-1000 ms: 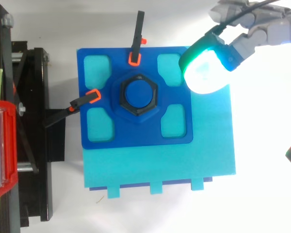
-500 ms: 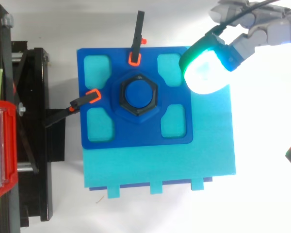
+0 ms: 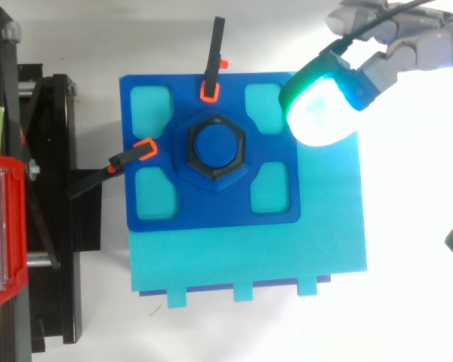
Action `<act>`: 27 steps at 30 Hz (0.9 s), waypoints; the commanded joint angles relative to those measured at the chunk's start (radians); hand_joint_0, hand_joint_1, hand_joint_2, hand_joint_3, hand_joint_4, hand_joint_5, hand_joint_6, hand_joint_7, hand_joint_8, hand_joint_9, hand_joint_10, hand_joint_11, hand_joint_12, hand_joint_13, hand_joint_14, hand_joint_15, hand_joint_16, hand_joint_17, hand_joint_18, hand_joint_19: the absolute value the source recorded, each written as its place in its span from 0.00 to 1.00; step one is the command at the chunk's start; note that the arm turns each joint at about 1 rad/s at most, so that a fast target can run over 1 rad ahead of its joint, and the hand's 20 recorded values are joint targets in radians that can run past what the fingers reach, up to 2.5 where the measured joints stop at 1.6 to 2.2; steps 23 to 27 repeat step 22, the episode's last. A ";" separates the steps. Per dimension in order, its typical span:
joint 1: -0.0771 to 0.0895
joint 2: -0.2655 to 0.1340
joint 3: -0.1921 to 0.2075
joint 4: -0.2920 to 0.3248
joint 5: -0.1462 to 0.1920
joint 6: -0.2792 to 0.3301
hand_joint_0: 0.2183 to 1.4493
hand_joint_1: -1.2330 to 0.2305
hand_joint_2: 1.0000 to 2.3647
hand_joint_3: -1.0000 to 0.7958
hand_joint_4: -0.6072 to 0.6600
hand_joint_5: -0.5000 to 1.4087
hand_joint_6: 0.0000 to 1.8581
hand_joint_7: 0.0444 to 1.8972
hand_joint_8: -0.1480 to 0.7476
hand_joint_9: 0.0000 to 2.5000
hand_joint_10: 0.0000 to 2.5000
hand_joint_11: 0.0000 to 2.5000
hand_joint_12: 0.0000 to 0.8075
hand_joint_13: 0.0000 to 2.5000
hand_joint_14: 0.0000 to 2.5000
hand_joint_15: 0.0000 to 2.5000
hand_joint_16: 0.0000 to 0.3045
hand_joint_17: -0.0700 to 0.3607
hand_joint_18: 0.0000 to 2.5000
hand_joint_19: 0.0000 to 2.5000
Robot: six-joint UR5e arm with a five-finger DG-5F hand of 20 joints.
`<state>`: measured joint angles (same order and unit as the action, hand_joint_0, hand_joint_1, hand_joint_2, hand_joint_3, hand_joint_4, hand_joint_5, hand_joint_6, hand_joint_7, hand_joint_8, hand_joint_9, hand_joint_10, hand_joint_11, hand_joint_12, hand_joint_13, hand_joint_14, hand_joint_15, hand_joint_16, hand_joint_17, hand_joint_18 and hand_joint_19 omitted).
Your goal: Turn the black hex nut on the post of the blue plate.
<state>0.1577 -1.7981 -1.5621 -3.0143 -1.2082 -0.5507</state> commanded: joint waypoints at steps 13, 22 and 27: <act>0.000 -0.001 -0.001 0.000 -0.001 0.000 0.21 0.50 0.00 0.28 0.59 0.13 0.27 0.27 0.38 0.00 0.00 0.00 0.46 0.00 0.00 0.00 0.19 0.47 0.00 0.02; 0.000 0.000 0.000 0.000 -0.001 0.000 0.21 0.50 0.00 0.28 0.59 0.13 0.27 0.28 0.39 0.00 0.00 0.00 0.46 0.00 0.00 0.00 0.19 0.47 0.00 0.03; 0.000 0.000 0.000 0.000 -0.001 0.000 0.21 0.50 0.00 0.28 0.59 0.13 0.27 0.28 0.39 0.00 0.00 0.00 0.46 0.00 0.00 0.00 0.19 0.47 0.00 0.03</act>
